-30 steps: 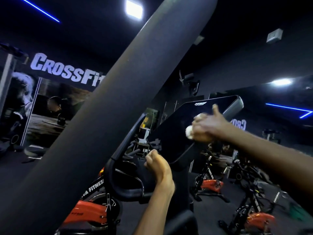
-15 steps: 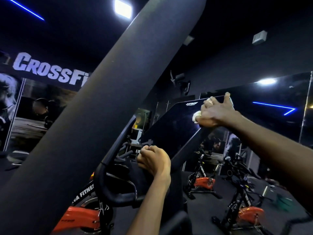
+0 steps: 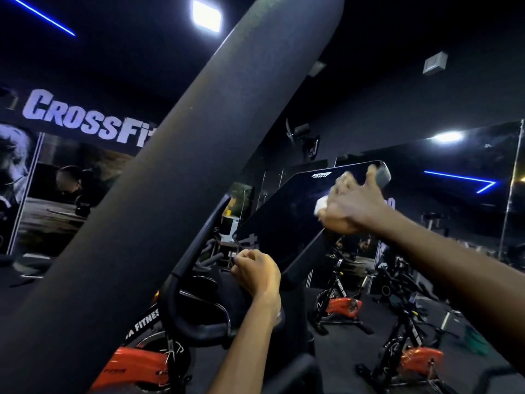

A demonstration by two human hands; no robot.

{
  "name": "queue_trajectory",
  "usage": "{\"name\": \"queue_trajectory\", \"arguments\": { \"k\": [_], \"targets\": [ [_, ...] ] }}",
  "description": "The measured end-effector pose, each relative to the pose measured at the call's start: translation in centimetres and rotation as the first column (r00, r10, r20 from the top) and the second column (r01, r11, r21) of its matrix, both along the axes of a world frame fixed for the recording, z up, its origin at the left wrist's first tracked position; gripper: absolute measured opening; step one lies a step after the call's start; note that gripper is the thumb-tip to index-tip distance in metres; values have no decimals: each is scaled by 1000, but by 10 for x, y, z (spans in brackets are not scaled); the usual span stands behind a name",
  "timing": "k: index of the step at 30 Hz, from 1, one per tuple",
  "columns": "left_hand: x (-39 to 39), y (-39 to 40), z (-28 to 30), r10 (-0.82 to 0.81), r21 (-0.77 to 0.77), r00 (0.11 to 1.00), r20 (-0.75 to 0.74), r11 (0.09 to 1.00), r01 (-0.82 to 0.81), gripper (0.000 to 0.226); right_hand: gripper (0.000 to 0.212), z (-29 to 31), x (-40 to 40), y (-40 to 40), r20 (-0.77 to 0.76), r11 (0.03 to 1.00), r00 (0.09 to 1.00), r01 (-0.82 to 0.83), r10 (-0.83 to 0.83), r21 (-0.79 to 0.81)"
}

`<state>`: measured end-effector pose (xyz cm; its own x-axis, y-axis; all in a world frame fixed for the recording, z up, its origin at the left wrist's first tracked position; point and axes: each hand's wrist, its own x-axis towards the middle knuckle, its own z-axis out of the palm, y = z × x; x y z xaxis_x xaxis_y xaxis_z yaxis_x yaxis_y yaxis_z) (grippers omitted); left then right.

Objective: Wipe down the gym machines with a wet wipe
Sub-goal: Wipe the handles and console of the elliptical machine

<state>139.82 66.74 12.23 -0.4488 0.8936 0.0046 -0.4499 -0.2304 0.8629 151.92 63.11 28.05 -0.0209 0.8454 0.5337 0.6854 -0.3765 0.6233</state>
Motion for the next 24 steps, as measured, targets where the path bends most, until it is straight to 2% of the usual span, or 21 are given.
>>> {"name": "queue_trajectory", "arguments": {
  "k": [2,6,8,10,12,16,18,22,24],
  "targets": [
    [0,2,-2,-5,-3,1000,10,1000,5,29,72,-4,2,-1,12,996,997,-75,75,-42],
    [1,6,-5,-14,-2,1000,15,1000,14,34,72,38,16,2,-66,992,993,102,-97,74],
    [0,5,-5,-13,1,1000,27,1000,12,28,71,32,6,4,-63,990,989,135,-133,28],
    [-1,4,-4,-9,9,1000,24,1000,8,25,69,10,-2,8,-41,997,998,42,-45,-71],
    [-1,5,-3,-5,15,1000,31,1000,4,25,73,2,-1,5,-25,996,999,-30,28,-80],
    [4,10,-5,17,14,998,57,1000,-18,33,72,42,16,2,-140,986,981,149,-137,77],
    [4,11,-6,13,16,998,63,1000,-14,36,70,34,5,5,-96,973,970,229,-225,32],
    [4,11,-7,24,34,998,66,999,-27,39,68,2,-3,1,5,994,997,77,-77,-78],
    [4,13,-9,34,45,998,59,998,-37,41,61,17,8,-10,-50,997,996,80,-80,-4]
  ]
}}
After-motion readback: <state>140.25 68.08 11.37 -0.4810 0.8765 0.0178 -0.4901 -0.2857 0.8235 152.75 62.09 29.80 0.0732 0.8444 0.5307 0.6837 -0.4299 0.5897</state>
